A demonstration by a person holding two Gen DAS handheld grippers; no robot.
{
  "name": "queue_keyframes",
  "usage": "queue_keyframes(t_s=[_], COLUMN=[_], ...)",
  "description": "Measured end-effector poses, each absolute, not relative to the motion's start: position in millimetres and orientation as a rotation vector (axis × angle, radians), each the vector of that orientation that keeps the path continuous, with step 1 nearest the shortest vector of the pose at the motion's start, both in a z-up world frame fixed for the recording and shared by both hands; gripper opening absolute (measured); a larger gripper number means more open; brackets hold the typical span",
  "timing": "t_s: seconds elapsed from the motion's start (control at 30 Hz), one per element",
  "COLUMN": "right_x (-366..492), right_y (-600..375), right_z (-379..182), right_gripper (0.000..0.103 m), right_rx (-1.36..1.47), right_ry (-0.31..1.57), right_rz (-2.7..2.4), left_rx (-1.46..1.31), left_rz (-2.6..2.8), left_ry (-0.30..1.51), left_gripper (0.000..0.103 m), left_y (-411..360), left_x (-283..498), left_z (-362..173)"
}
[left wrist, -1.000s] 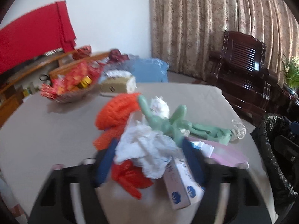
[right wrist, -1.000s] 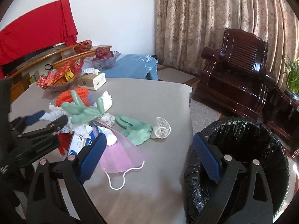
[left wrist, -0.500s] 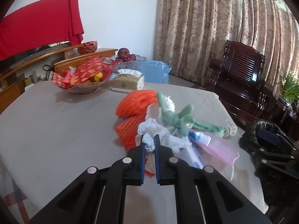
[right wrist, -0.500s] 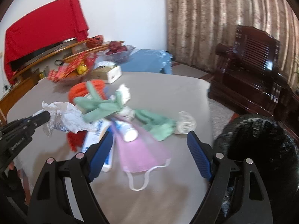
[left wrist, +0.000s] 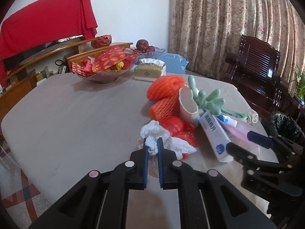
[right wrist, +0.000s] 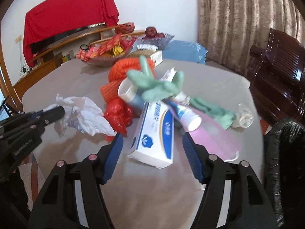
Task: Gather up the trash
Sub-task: 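Grasp the white alcohol-pad box with the right gripper and lift it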
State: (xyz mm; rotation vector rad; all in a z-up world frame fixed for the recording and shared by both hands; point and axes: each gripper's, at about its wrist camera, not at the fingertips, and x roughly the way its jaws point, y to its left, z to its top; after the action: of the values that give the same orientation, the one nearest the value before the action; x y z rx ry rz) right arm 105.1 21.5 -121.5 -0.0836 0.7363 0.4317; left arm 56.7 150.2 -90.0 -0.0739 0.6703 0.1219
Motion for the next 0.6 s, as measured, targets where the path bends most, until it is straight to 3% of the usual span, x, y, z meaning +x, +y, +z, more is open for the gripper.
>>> queue_keyframes(t_s=[0.17, 0.37, 0.5, 0.6], right_x=[118.5, 131.1, 139.2, 133.1], right_y=[23.1, 25.1, 27.7, 27.8], right_z=[-135.8, -145.5, -155.7, -149.5], right_gripper=[0.063, 0.072, 0.059, 0.058], right_rx=[-0.057, -0.041, 0.012, 0.009], right_ry=[0.783, 0.818, 0.89, 0.879], right_rz=[0.399, 0.393, 0.459, 0.482], left_rx=[-0.085, -0.096, -0.09, -0.09], left_rz=[0.118, 0.108, 0.1, 0.099], left_ry=[0.684, 0.69, 0.683, 0.676], left_gripper=[0.009, 0.009, 0.009, 0.009], left_y=[156.6, 156.8, 155.8, 154.1], left_x=[54.6, 54.1, 54.0, 53.4], left_z=[-98.0, -102.7, -101.0, -96.4])
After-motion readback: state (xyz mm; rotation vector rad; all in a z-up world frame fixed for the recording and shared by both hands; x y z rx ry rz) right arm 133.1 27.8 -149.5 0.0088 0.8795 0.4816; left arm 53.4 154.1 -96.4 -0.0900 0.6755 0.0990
